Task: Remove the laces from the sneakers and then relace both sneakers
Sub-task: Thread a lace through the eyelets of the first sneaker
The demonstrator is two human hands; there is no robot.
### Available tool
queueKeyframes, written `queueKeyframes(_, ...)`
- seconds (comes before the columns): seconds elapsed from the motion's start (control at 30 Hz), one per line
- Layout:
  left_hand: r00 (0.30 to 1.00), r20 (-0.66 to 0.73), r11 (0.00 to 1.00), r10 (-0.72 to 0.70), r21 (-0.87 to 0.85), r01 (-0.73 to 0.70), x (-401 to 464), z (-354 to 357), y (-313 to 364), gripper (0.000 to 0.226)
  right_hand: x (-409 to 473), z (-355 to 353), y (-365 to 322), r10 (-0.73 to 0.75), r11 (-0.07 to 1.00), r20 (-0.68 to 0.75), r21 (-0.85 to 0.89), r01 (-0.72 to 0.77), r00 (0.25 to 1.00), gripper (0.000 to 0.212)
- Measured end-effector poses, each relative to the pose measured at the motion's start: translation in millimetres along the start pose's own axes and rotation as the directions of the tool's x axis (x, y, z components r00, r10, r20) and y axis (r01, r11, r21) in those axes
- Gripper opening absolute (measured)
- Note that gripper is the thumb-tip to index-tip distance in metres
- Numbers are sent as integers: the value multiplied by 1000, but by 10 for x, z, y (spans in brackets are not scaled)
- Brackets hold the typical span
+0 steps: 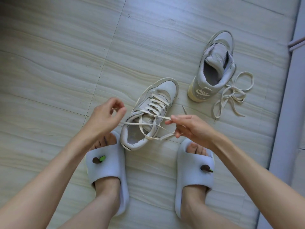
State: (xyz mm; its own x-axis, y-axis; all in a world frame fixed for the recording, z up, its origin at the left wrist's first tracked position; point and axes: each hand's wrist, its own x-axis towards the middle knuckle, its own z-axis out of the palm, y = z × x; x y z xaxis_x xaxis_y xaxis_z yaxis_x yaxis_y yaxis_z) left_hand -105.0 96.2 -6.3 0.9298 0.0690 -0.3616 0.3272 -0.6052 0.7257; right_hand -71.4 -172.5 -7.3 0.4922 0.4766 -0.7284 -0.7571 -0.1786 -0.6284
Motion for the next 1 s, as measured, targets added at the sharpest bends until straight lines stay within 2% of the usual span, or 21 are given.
queueKeyframes(0.07,984,96,946,148,275,-170,-8,-48,-7,15,47,21,-40,-15,1000,-5,3,15,1000,20)
queueKeyframes(0.13,981,126,921,147,345,-182,25,-113,-55,20,66,21,-96,-19,999,-27,37,20,999,21)
queueKeyframes(0.17,987,103,945,120,293,-145,43,-156,-102,20,73,10,-117,-25,997,-45,65,28,999,23)
queueKeyframes(0.23,1000,-19,1000,-10,29,10,58,-224,-205,26,94,6,-142,-46,994,-62,98,52,997,24)
queueKeyframes(0.33,941,-184,927,-283,-305,219,68,-208,-288,33,141,126,-113,-21,992,-37,123,25,999,24)
queueKeyframes(0.4,884,-160,773,-439,-568,281,74,-132,-272,34,173,241,-40,30,994,-24,110,-27,999,25)
queueKeyframes(0.43,872,-88,639,-481,-716,281,78,-106,-229,37,187,287,-12,48,995,-19,88,-46,999,25)
queueKeyframes(0.5,899,75,336,-431,-912,237,74,-82,-126,51,202,335,4,60,995,-7,77,-59,998,25)
queueKeyframes(0.57,925,131,120,-357,-976,184,102,-83,-34,52,208,324,-31,48,992,0,115,-48,999,22)
queueKeyframes(0.63,916,153,7,-371,-986,167,152,-106,32,43,217,306,-67,35,986,-4,162,-34,999,19)
queueKeyframes(0.67,900,160,49,-405,-979,196,174,-123,48,40,225,307,-76,33,984,-8,176,-31,999,17)
queueKeyframes(0.7,887,129,205,-443,-949,240,183,-139,46,39,234,315,-74,33,982,-18,185,-29,999,15)
queueKeyframes(0.73,888,50,460,-457,-842,284,175,-148,33,38,246,330,-64,33,982,-40,189,-25,999,11)
queueKeyframes(0.77,908,-50,721,-416,-626,296,158,-146,11,36,255,350,-56,30,985,-78,174,-16,996,9)
queueKeyframes(0.8,941,-129,901,-313,-355,250,136,-137,-12,32,261,373,-54,24,992,-127,123,-9,992,11)
queueKeyframes(0.83,973,-139,980,-184,-100,171,110,-130,-18,30,264,399,-51,12,1000,-175,28,-7,984,17)
queueKeyframes(0.9,999,3,968,-42,248,40,61,-120,32,35,270,479,-24,-46,972,-254,-234,-15,966,32)
queueKeyframes(0.97,994,107,898,-29,439,-22,68,-103,82,45,286,588,31,-131,896,-322,-444,-27,938,41)
queueKeyframes(1.0,992,119,874,-34,486,-29,85,-109,96,46,297,644,55,-171,873,-355,-487,-26,919,41)
